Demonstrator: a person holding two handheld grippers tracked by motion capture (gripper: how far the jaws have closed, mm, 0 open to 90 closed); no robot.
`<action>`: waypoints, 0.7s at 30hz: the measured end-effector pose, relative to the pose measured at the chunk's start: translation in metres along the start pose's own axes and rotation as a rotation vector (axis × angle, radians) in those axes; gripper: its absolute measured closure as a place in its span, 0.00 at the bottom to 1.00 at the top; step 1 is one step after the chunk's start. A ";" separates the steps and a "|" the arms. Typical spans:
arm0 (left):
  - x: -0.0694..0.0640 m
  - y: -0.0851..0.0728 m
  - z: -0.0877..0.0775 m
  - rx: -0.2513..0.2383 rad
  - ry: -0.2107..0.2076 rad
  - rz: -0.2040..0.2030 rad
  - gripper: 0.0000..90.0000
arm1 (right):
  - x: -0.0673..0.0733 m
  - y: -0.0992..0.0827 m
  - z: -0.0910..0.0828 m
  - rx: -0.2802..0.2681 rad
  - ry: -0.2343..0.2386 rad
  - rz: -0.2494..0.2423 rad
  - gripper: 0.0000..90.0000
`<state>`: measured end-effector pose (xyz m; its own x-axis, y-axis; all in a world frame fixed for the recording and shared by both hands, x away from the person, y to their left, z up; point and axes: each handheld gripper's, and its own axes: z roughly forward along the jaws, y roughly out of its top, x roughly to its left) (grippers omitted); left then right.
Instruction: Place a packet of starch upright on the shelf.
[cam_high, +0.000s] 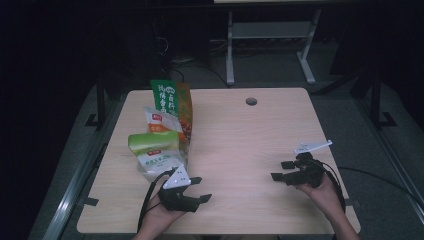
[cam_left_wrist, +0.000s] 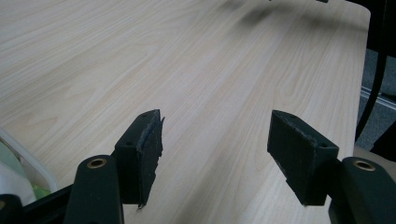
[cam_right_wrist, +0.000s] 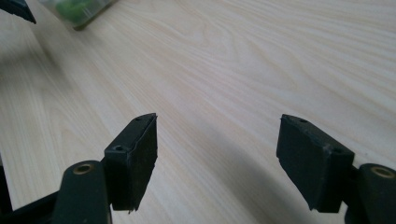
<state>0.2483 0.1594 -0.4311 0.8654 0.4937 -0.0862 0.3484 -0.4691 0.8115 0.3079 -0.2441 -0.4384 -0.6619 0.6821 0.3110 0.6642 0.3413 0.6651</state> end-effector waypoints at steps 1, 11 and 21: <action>0.000 0.000 0.000 -0.001 0.000 0.000 0.39 | 0.001 -0.002 -0.001 0.000 0.001 0.006 0.32; -0.001 0.000 0.001 0.001 -0.001 0.001 0.39 | 0.006 -0.017 -0.004 -0.021 0.006 0.008 0.32; -0.002 -0.001 0.002 0.005 -0.005 0.007 0.39 | 0.011 -0.026 -0.007 -0.037 0.005 0.004 0.32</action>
<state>0.2477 0.1571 -0.4328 0.8694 0.4870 -0.0837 0.3447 -0.4763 0.8089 0.2807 -0.2500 -0.4475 -0.6614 0.6797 0.3171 0.6535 0.3147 0.6884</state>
